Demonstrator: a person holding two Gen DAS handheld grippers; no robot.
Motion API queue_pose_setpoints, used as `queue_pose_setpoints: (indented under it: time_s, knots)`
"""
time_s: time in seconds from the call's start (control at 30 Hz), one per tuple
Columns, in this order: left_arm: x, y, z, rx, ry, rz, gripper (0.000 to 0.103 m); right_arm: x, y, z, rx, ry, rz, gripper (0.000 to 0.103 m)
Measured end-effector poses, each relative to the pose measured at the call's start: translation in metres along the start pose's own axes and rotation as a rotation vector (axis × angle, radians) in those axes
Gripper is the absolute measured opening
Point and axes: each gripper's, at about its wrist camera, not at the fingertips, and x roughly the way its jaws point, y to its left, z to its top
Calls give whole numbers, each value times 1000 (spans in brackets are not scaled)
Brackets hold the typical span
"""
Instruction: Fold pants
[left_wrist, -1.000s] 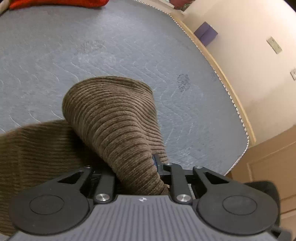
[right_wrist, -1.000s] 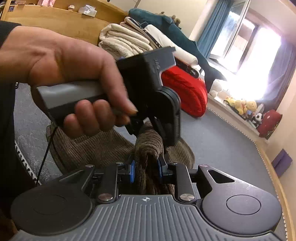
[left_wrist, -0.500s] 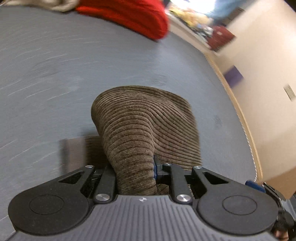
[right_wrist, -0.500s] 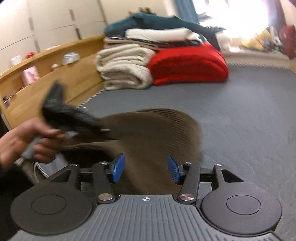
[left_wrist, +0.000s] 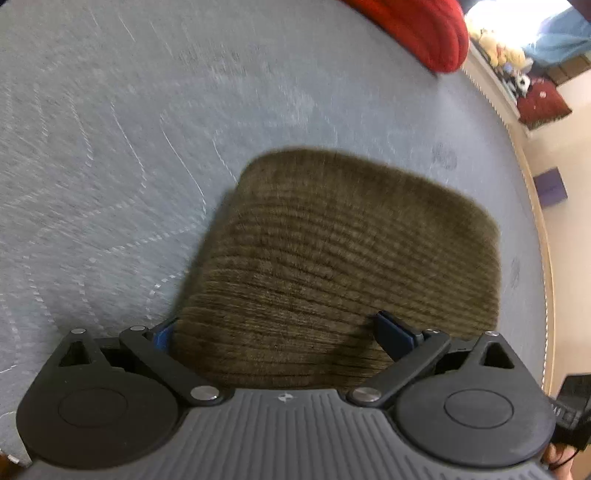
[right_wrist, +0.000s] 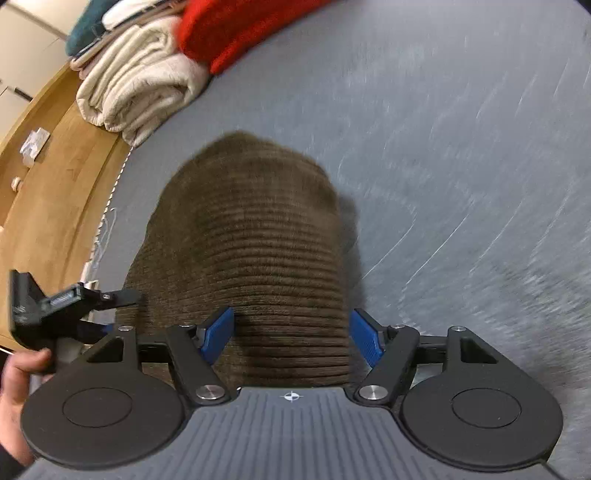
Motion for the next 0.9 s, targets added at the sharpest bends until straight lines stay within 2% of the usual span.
queue_pose_setpoints:
  time_s: [0.07,0.13,0.27,0.33,0.37,0.4,0.47,0.57,0.67,0.9]
  knots:
    - [19,3,2,-10,15,-26,102,13,-3,-1,31,37,27,79]
    - [25,11,0,-34,16,-61,103,23,-6,-1,37,59,19,83]
    - [38,20,-2,-51,-1,-101,103,39,-4,-1,39,81,13,82]
    - [40,19,-4,-41,-12,-107,103,41,0,0,30,69,4,76]
    - [41,18,-4,-35,-14,-107,101,41,2,0,20,64,0,68]
    - [40,17,-4,-32,-18,-116,89,39,4,1,7,57,0,64]
    - [38,12,-4,-38,-16,-181,64,33,5,3,2,39,26,45]
    - [35,-10,-4,26,-24,-149,56,14,10,9,-32,-8,59,39]
    - [38,-37,-4,35,-30,-193,46,-13,15,20,-77,-56,60,38]
    - [51,-131,-7,130,-58,-325,46,-101,-12,54,-145,-178,24,37]
